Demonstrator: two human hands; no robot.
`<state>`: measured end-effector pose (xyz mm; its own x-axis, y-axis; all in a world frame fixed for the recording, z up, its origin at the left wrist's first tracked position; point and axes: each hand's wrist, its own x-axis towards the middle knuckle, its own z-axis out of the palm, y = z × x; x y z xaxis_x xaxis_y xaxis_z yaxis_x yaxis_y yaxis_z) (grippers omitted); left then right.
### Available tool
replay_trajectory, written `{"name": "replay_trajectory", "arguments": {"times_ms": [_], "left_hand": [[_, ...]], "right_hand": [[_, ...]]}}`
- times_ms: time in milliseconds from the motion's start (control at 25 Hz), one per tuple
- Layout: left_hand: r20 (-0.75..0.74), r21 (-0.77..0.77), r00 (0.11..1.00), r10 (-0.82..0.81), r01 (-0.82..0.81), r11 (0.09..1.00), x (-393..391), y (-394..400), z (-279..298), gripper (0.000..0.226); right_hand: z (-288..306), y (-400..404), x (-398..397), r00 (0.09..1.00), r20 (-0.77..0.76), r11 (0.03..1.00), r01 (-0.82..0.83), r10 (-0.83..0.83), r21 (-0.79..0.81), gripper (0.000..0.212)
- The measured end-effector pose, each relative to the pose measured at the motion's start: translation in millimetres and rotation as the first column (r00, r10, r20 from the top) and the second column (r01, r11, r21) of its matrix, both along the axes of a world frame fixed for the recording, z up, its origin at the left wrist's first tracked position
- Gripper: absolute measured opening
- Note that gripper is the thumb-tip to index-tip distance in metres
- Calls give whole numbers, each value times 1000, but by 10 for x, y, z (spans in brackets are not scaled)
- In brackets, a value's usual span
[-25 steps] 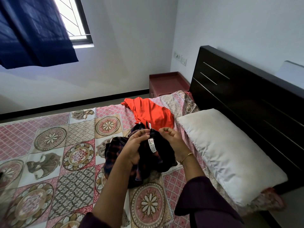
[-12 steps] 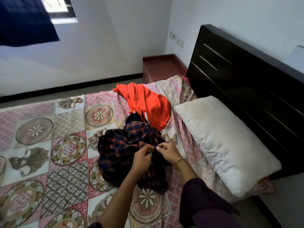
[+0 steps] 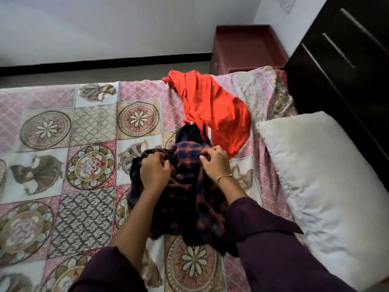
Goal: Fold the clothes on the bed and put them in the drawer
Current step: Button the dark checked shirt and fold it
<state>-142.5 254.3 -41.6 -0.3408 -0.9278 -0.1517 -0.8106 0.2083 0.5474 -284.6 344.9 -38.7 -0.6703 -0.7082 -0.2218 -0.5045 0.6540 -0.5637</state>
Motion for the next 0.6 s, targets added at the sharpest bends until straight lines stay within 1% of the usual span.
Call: {"name": "replay_trajectory", "arguments": {"times_ms": [40,80,120,160,200,240,280,320,360,400,440,480,520,560,600], "left_hand": [[85,15,995,47,-49,999,26,-195,-129,42],[160,77,983,92,-106,991,49,-391,-252,57],[207,166,971,122,-158,973,77,-540,-360,70],[213,259,967,140,-194,946,98,-624,-439,74],[177,321,970,165,-216,922,102,-660,-511,68],[90,356,976,197,-216,909,85,-658,-559,54],[-29,383,978,208,-182,906,62,-611,-559,42],[-141,422,975,173,-99,901,38,-531,-539,37],[-235,481,967,102,25,876,15,-436,-506,39],[-309,555,951,27,157,817,8,-347,-467,42],[-354,616,935,-15,246,748,10,-287,-447,41],[-377,641,926,-1,262,721,13,-262,-468,35],[-391,615,918,68,205,762,21,-265,-492,28],[-376,537,913,161,73,840,53,-305,-549,30],[-334,434,911,242,-80,897,85,-359,-590,40]], "right_hand": [[-58,-172,-47,996,-24,996,-83,83,13,43],[-133,-348,-98,984,-24,983,-175,177,50,57],[-208,-492,-129,962,8,956,-272,273,113,66],[-292,-583,-148,930,70,913,-366,360,182,67],[-352,-656,-157,892,151,854,-452,426,259,55],[-390,-702,-157,853,255,777,-521,456,353,36],[-400,-733,-151,825,366,696,-562,430,448,24],[-415,-765,-163,818,435,640,-569,376,517,24],[-413,-787,-190,829,442,628,-551,342,549,31],[-420,-828,-226,873,352,676,-486,339,554,37],[-423,-888,-244,919,181,765,-393,351,510,39],[-453,-936,-255,935,33,849,-335,353,408,36],[-515,-989,-269,921,-24,883,-365,389,296,36],[-583,-1059,-269,867,8,840,-486,499,242,44],[-651,-1114,-252,787,104,751,-613,609,244,55]]}}
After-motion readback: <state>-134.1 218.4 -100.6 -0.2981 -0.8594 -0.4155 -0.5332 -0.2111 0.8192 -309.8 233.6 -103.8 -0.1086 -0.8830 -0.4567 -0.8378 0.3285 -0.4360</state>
